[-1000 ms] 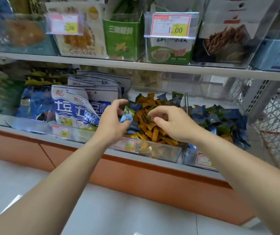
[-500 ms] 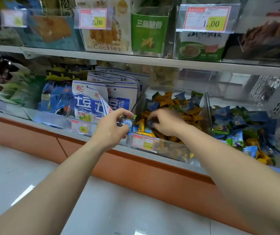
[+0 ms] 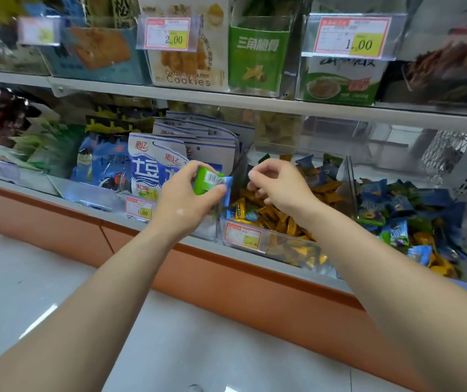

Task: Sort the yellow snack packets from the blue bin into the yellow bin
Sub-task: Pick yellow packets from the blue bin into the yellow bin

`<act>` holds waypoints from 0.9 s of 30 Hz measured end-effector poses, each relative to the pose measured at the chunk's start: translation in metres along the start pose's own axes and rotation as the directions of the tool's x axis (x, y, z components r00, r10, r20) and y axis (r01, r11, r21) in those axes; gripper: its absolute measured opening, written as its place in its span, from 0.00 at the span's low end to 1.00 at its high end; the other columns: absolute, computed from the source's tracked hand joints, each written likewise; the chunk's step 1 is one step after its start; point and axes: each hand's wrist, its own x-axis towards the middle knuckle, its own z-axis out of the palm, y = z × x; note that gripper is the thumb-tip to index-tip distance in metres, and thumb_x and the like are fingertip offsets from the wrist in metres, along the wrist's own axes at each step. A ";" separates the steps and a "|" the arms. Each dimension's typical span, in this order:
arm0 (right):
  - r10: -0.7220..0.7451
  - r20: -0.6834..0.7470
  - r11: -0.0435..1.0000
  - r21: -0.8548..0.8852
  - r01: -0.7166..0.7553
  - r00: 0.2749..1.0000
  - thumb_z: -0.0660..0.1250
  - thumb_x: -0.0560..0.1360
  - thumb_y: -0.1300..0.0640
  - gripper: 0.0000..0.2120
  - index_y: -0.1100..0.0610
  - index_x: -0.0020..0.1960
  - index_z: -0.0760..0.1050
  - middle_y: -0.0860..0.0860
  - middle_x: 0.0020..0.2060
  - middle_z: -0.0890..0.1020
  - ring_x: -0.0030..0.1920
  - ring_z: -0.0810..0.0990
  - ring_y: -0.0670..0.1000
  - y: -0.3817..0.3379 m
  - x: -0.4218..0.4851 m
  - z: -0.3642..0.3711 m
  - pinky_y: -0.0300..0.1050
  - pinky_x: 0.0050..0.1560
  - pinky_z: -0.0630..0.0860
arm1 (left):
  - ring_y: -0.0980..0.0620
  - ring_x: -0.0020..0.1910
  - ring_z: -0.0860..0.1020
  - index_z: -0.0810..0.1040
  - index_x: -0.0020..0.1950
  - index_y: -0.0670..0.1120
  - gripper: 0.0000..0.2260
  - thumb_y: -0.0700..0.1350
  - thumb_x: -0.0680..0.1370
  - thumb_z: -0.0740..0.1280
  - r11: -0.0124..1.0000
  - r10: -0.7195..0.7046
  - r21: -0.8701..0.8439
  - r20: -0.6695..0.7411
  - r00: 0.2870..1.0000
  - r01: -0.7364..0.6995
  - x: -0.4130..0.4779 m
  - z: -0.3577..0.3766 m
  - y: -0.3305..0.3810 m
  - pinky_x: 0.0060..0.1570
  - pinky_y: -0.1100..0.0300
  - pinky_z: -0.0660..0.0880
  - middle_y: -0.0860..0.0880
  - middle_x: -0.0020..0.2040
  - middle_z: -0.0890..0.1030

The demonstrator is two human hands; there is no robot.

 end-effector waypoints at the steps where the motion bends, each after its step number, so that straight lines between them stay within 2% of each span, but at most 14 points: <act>1: -0.015 0.060 0.998 -0.057 0.019 0.998 0.67 0.79 0.58 0.05 0.51 0.50 0.80 0.47 0.42 0.84 0.40 0.82 0.41 0.006 0.006 0.005 0.32 0.38 0.76 | 0.53 0.38 0.81 0.76 0.50 0.55 0.09 0.49 0.75 0.74 0.999 -0.007 0.042 0.010 1.000 0.006 0.000 -0.005 -0.003 0.36 0.51 0.80 0.54 0.43 0.81; 3: -0.031 0.235 0.971 -0.223 0.085 0.971 0.64 0.79 0.62 0.11 0.52 0.56 0.82 0.46 0.49 0.84 0.49 0.81 0.40 0.020 0.018 0.016 0.33 0.49 0.75 | 0.54 0.38 0.79 0.75 0.51 0.55 0.09 0.49 0.75 0.74 0.994 -0.015 0.113 0.034 0.999 0.011 -0.002 -0.011 -0.009 0.35 0.56 0.76 0.54 0.43 0.80; 4: -0.022 0.307 0.942 -0.313 0.123 0.951 0.63 0.79 0.63 0.12 0.52 0.57 0.82 0.46 0.51 0.84 0.51 0.80 0.41 0.025 0.023 0.022 0.33 0.50 0.74 | 0.55 0.38 0.79 0.76 0.51 0.55 0.10 0.49 0.75 0.74 0.990 -0.014 0.138 0.042 0.999 0.008 -0.003 -0.012 -0.011 0.36 0.58 0.76 0.55 0.43 0.80; 7: 0.050 0.384 0.847 -0.506 0.165 0.922 0.67 0.78 0.61 0.10 0.50 0.54 0.82 0.45 0.51 0.83 0.50 0.79 0.43 0.041 0.037 0.033 0.32 0.44 0.73 | 0.53 0.41 0.81 0.76 0.51 0.54 0.09 0.48 0.75 0.74 0.988 -0.022 0.152 0.048 0.999 0.014 -0.006 -0.014 -0.016 0.39 0.54 0.79 0.54 0.43 0.81; 11: 0.064 0.379 0.855 -0.498 0.145 0.923 0.72 0.74 0.58 0.07 0.49 0.51 0.80 0.44 0.45 0.82 0.46 0.80 0.45 0.055 0.043 0.036 0.38 0.44 0.78 | 0.51 0.40 0.82 0.77 0.52 0.52 0.10 0.49 0.75 0.74 0.986 -0.065 0.156 0.041 0.997 0.057 -0.007 -0.016 -0.022 0.39 0.51 0.80 0.53 0.43 0.81; 15: 0.056 0.433 0.830 -0.521 0.199 0.900 0.71 0.75 0.55 0.04 0.46 0.45 0.81 0.42 0.42 0.82 0.45 0.80 0.44 0.054 0.041 0.040 0.40 0.43 0.78 | 0.53 0.40 0.81 0.77 0.52 0.53 0.10 0.50 0.74 0.75 0.990 -0.067 0.128 0.027 0.997 0.063 -0.004 -0.013 -0.022 0.39 0.55 0.79 0.54 0.43 0.81; 18: -0.078 0.306 0.815 -0.528 0.237 0.949 0.69 0.76 0.54 0.03 0.47 0.45 0.79 0.43 0.43 0.79 0.45 0.78 0.45 0.044 0.037 0.035 0.43 0.44 0.77 | 0.53 0.40 0.81 0.76 0.52 0.54 0.10 0.50 0.74 0.75 0.993 -0.065 0.098 0.034 0.997 0.061 -0.003 -0.009 -0.020 0.36 0.58 0.77 0.54 0.43 0.81; 20: -0.176 0.188 0.821 -0.514 0.250 0.966 0.67 0.78 0.53 0.03 0.46 0.46 0.77 0.44 0.44 0.78 0.45 0.77 0.46 0.032 0.032 0.024 0.44 0.44 0.75 | 0.51 0.41 0.81 0.76 0.53 0.55 0.11 0.50 0.74 0.74 0.996 -0.075 0.056 0.030 0.997 0.073 -0.003 -0.007 -0.017 0.38 0.53 0.80 0.53 0.44 0.81; 22: -0.214 0.119 0.854 -0.459 0.245 0.970 0.65 0.79 0.53 0.02 0.48 0.49 0.76 0.44 0.43 0.78 0.45 0.76 0.45 0.019 0.024 0.008 0.42 0.43 0.74 | 0.49 0.42 0.82 0.76 0.55 0.54 0.11 0.47 0.75 0.74 0.995 -0.099 -0.025 0.026 0.995 0.100 -0.003 -0.005 -0.013 0.42 0.46 0.82 0.52 0.45 0.81; 25: -0.222 0.073 0.903 -0.360 0.233 0.972 0.63 0.81 0.54 0.02 0.49 0.50 0.74 0.44 0.43 0.79 0.44 0.77 0.44 0.002 0.006 -0.019 0.41 0.43 0.75 | 0.50 0.46 0.82 0.73 0.60 0.55 0.14 0.43 0.78 0.71 0.985 -0.066 -0.155 0.060 0.996 0.075 -0.004 0.002 -0.002 0.42 0.51 0.83 0.54 0.50 0.78; 27: -0.185 0.063 0.944 -0.266 0.195 0.981 0.64 0.80 0.55 0.02 0.50 0.49 0.75 0.46 0.42 0.80 0.43 0.79 0.45 -0.007 -0.005 -0.032 0.40 0.41 0.75 | 0.51 0.47 0.83 0.73 0.59 0.56 0.12 0.42 0.80 0.68 0.969 -0.048 -0.236 0.096 0.994 0.070 -0.004 0.007 0.008 0.40 0.55 0.82 0.51 0.54 0.79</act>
